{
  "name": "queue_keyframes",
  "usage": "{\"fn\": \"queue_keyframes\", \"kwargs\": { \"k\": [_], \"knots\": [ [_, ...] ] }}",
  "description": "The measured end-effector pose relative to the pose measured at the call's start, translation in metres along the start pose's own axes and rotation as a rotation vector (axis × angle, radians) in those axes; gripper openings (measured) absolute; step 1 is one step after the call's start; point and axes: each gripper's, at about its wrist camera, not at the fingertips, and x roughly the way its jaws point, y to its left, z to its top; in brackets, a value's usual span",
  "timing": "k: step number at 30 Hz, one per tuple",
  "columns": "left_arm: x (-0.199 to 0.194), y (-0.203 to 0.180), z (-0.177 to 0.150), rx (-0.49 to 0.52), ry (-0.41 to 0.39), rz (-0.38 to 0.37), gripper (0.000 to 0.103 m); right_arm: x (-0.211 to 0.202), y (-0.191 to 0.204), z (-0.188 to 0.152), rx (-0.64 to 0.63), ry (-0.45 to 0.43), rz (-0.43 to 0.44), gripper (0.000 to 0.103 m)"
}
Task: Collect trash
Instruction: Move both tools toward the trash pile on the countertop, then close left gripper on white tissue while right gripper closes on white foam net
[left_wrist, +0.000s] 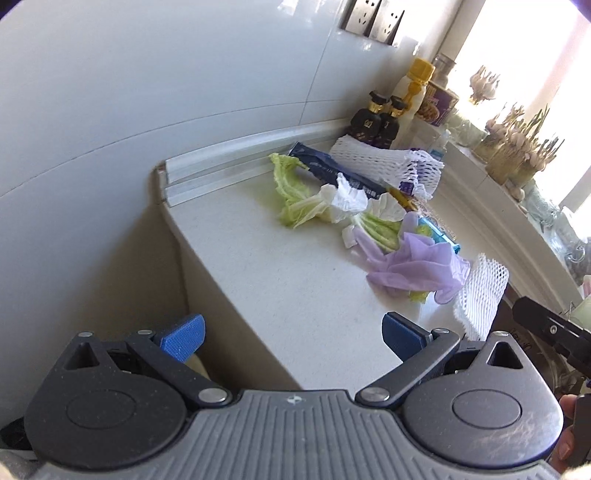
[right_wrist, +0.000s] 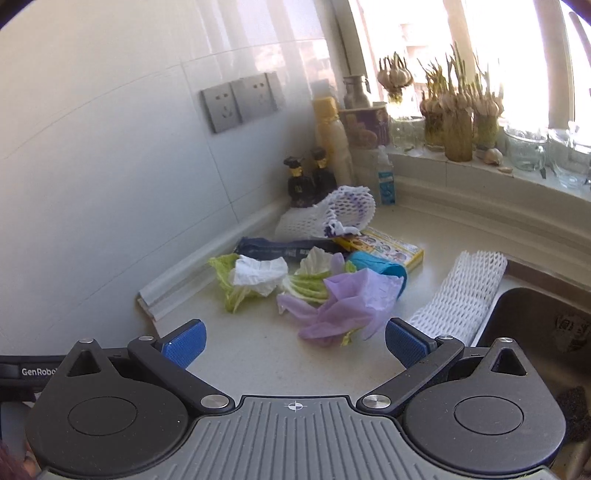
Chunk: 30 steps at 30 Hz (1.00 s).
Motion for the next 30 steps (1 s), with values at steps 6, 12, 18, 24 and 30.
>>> {"fn": "queue_keyframes", "kwargs": {
  "k": [6,12,18,24,30],
  "knots": [
    [0.039,-0.023,0.020,0.110,-0.047,-0.052,0.101,0.032,-0.068,0.000,0.139,0.016,-0.092,0.103],
    [0.075,-0.038,0.040,0.171,-0.103,-0.081,0.091,0.061,-0.113,-0.004,0.215,-0.029,-0.205,0.103],
    [0.104,-0.056,0.057,0.229,-0.159,-0.090,0.082,0.091,-0.145,-0.001,0.299,-0.038,-0.247,0.101],
    [0.120,-0.071,0.062,0.298,-0.191,-0.080,0.070,0.112,-0.160,-0.005,0.338,-0.009,-0.268,0.093],
    [0.135,-0.076,0.062,0.331,-0.189,-0.058,0.058,0.122,-0.165,-0.009,0.362,0.005,-0.280,0.077]
  ]
}}
